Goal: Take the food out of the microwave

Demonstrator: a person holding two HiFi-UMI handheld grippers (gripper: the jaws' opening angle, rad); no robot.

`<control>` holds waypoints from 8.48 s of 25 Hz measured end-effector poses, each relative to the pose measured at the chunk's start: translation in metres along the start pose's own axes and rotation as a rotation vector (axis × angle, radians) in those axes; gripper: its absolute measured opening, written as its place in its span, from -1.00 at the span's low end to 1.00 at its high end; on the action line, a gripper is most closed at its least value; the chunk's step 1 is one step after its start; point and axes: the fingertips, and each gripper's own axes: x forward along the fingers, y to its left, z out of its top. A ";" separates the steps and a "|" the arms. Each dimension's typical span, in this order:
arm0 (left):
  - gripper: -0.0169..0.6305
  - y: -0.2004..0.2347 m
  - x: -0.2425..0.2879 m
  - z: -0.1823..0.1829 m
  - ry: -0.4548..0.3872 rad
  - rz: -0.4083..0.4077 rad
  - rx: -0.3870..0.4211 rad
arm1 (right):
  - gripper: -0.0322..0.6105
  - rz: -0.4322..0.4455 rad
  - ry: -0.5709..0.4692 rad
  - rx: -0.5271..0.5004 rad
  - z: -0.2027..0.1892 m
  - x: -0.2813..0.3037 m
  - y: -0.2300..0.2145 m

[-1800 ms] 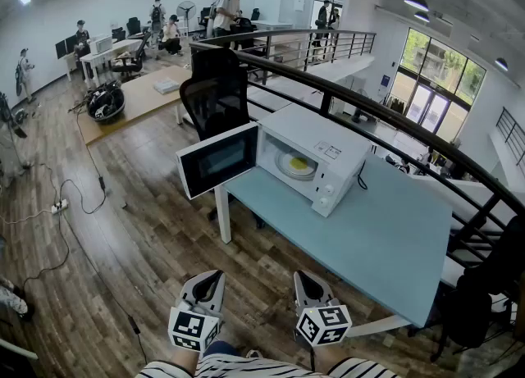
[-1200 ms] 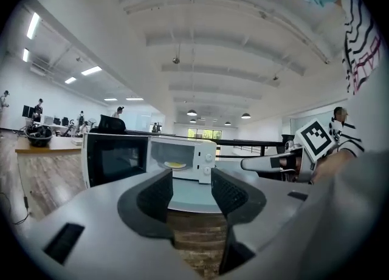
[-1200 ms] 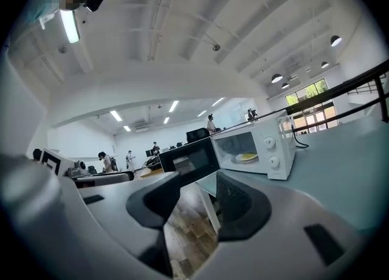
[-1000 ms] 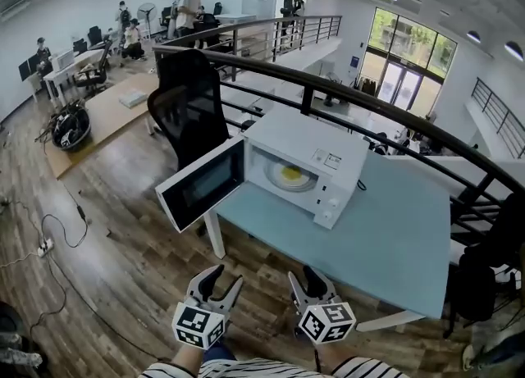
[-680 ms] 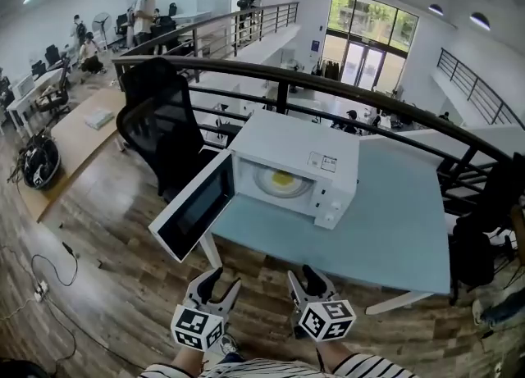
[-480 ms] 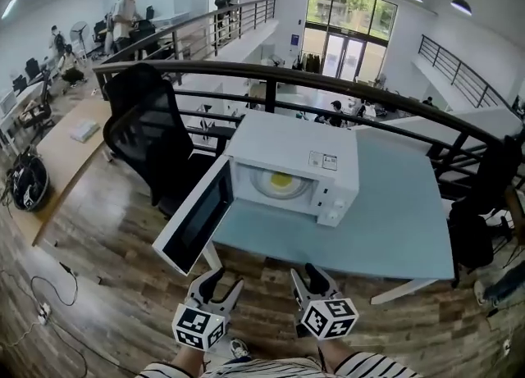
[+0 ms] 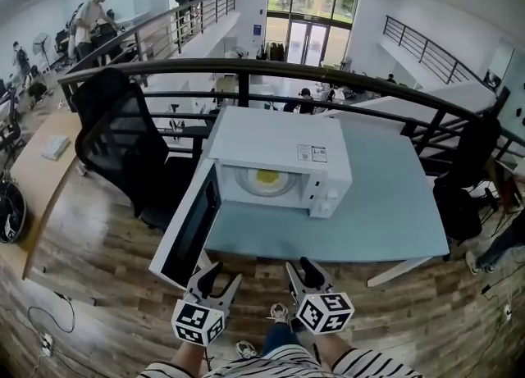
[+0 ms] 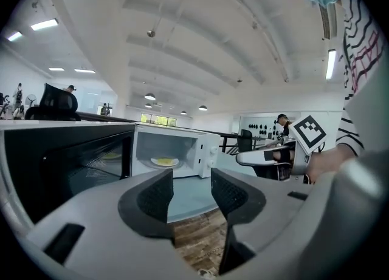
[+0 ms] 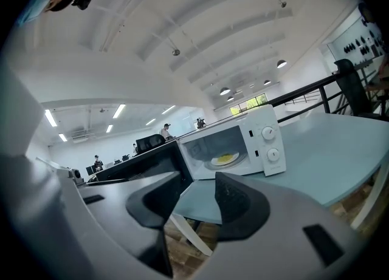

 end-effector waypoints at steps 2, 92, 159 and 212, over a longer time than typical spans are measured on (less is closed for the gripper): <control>-0.40 0.005 0.009 -0.003 0.002 -0.007 -0.006 | -0.35 -0.008 -0.004 -0.006 0.001 0.009 -0.004; -0.40 0.163 0.350 -0.033 0.218 0.077 -0.251 | -0.39 -0.137 0.102 0.040 0.004 0.317 -0.147; -0.36 0.146 0.309 -0.034 0.142 0.111 -0.417 | -0.47 -0.198 0.085 0.178 -0.002 0.274 -0.153; -0.67 0.067 0.160 -0.047 0.064 0.056 -0.696 | -0.61 -0.062 0.101 0.404 -0.035 0.136 -0.068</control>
